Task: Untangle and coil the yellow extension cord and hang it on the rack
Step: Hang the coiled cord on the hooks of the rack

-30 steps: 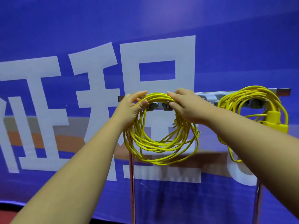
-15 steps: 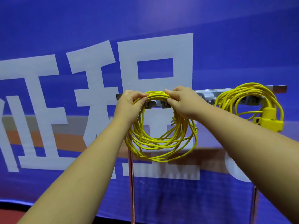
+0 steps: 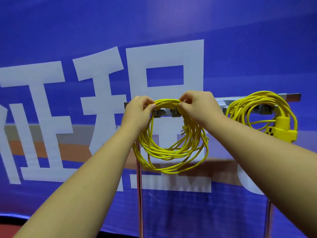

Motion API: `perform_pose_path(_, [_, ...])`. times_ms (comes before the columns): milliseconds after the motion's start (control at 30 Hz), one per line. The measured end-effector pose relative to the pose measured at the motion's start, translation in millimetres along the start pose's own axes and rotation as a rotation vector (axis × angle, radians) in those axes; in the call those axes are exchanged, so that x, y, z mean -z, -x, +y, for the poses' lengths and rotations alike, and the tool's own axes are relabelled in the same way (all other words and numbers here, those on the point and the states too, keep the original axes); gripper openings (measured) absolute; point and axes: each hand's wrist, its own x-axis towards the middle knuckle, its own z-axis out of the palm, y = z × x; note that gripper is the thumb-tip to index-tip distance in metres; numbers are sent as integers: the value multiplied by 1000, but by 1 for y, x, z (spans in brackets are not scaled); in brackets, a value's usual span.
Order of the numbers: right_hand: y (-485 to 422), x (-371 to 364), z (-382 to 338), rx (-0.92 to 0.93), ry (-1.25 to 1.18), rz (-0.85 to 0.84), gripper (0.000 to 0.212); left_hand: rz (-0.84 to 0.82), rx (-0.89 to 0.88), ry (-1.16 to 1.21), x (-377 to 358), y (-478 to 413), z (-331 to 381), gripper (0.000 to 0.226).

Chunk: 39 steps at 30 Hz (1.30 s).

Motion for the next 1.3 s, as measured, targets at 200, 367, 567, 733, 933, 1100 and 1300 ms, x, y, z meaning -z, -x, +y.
perform_pose_path(200, [-18, 0, -8, -92, -26, 41, 20, 51, 81, -1, -11, -17, 10, 10])
perform_pose_path(367, [-32, -6, -9, -169, 23, -69, 31, 90, 203, 49, -11, -33, 6, 12])
perform_pose_path(567, [-32, -5, -8, -163, -5, -152, 31, 32, 162, 128, -8, -18, -2, 28])
perform_pose_path(733, [-29, -7, -8, -99, 28, -197, 42, 55, 155, 246, -9, -12, -18, 17])
perform_pose_path(933, [-29, -6, -9, -83, 5, -242, 46, 87, 262, 198, -16, -26, -13, 17])
perform_pose_path(1100, [-25, -9, -1, -47, 61, -198, 51, 51, 256, 162, -9, -22, -14, 17])
perform_pose_path(1300, [-16, -10, 5, -23, 25, -134, 44, 55, 181, 113, -4, -14, -9, 24])
